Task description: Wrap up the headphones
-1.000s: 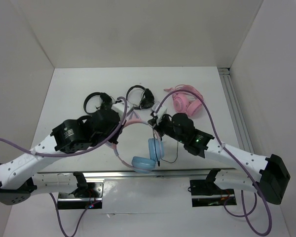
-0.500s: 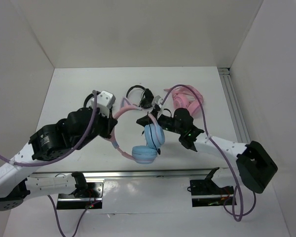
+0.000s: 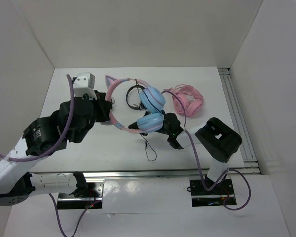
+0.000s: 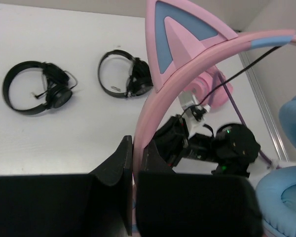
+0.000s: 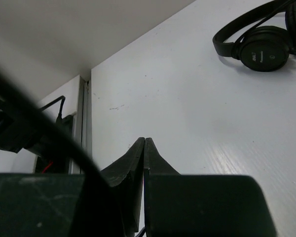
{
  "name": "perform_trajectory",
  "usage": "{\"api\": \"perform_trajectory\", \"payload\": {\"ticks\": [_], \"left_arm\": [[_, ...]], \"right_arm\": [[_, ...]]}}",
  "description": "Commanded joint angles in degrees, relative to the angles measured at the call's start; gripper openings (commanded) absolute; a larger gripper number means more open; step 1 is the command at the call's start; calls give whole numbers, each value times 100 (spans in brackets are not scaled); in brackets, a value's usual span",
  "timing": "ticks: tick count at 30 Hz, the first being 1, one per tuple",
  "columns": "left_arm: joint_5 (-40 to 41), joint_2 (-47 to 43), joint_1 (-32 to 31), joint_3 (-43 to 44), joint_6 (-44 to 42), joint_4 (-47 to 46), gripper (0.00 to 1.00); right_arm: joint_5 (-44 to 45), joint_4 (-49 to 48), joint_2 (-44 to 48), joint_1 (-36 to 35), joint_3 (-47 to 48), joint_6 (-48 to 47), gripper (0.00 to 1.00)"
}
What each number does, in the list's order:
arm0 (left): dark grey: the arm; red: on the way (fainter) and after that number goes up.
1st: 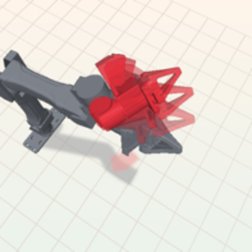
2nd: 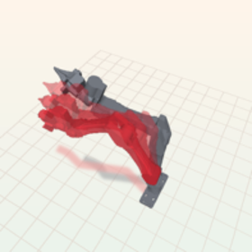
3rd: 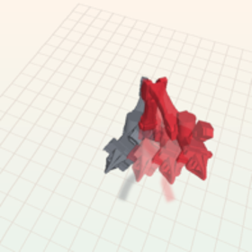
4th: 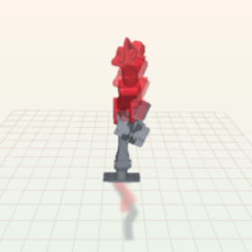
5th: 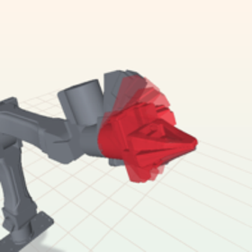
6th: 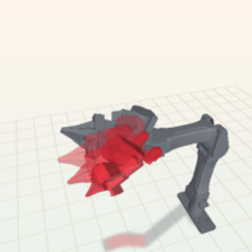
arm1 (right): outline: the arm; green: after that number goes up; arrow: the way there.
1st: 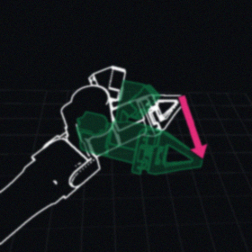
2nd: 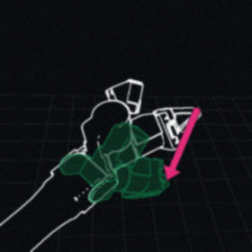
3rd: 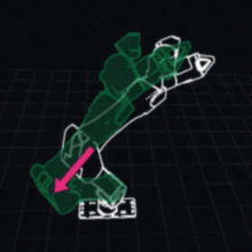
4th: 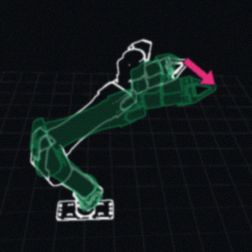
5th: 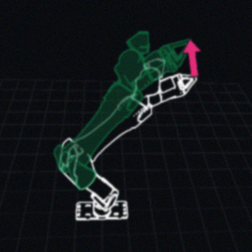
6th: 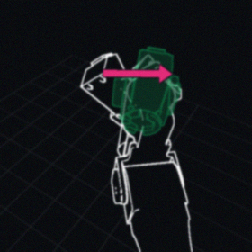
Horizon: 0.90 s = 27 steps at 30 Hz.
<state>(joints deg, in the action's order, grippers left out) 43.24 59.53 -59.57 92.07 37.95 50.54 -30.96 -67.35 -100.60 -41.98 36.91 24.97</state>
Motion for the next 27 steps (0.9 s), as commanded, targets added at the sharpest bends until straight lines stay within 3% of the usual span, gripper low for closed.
{"api": "perform_trajectory", "payload": {"ticks": [1, 5, 9, 13, 17, 20, 25, 27], "left_arm": [[1446, 128, -19, 609, 1158, 93, 0], [1512, 182, 542, 663, 1574, 324, 0], [1091, 629, 1367, 943, 1426, 219, 0], [336, 1358, 2343, 1532, 987, -18, 0], [140, 1851, 3221, 1595, 784, -238, 0], [-44, 2045, 3635, 1402, 836, -369, 0], [192, 2220, 3760, 743, 1047, -545, 0], [350, 2308, 3760, 453, 995, -598, 0]], "right_arm": [[-86, -1491, -161, -108, 107, 447, 7], [37, -1413, -162, -354, -78, 316, 7], [169, -1149, -110, -661, -210, 70, 4], [520, -299, 101, -1013, -316, -369, 1], [1056, 501, 531, -1444, -465, -931, 0], [1539, 1495, 804, -1927, -203, -1257, 0], [1699, 2699, 1199, -2542, 273, -1776, 0], [2153, 3227, 1410, -2727, 439, -2056, 0]]}}
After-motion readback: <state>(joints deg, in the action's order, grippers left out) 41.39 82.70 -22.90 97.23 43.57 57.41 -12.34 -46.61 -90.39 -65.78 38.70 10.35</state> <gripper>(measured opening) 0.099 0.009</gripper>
